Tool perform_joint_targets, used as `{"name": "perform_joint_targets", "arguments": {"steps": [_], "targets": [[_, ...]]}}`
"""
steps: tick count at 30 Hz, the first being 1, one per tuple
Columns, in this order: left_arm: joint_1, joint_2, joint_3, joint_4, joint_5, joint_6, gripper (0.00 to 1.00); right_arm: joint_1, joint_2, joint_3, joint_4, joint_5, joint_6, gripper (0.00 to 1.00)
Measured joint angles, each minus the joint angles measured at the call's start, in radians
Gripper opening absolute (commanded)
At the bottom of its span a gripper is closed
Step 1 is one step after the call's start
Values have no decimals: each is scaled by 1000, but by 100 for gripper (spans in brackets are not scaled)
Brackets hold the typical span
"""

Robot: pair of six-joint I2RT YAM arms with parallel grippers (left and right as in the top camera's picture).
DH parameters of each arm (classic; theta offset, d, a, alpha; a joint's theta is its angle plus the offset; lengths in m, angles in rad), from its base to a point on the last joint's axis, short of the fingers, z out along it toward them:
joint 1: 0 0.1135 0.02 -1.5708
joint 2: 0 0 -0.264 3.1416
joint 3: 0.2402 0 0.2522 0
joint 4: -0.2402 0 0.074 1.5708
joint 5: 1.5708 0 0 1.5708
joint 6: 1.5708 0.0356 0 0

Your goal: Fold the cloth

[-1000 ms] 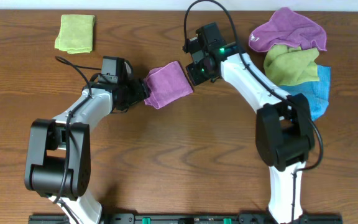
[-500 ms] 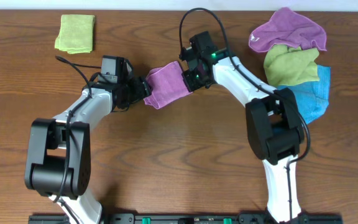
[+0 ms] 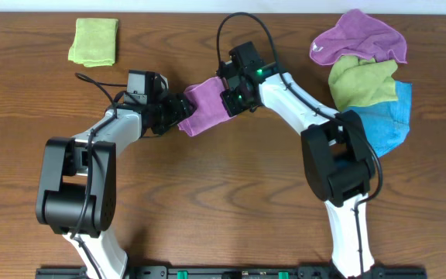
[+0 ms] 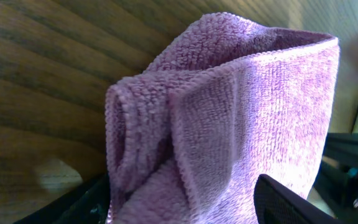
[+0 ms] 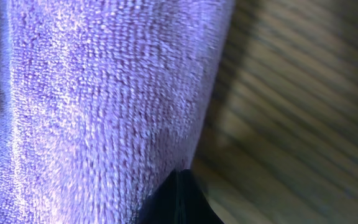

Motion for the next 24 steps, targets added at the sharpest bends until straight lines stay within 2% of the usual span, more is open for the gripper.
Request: {"name": "perform_joint_targets", "arguments": {"steps": [3, 5, 8, 12, 14, 15, 16, 24], "targets": [[0, 5, 0, 17, 7, -9, 73, 9, 0, 0, 0, -2, 2, 1], [0, 8, 0, 30, 7, -18, 69, 10, 0, 0, 0, -4, 2, 1], [0, 15, 0, 41, 3, -35, 49, 10, 0, 0, 0, -8, 2, 1], [0, 30, 0, 59, 3, -37, 39, 10, 0, 0, 0, -11, 4, 1], [0, 31, 0, 65, 3, -38, 23, 10, 0, 0, 0, -12, 5, 1], [0, 31, 0, 69, 3, -36, 10, 11, 0, 0, 0, -13, 6, 1], [0, 31, 0, 71, 3, -38, 6, 11, 0, 0, 0, -15, 6, 1], [5, 31, 0, 153, 22, -35, 5, 14, 0, 0, -17, -23, 9, 1]]}}
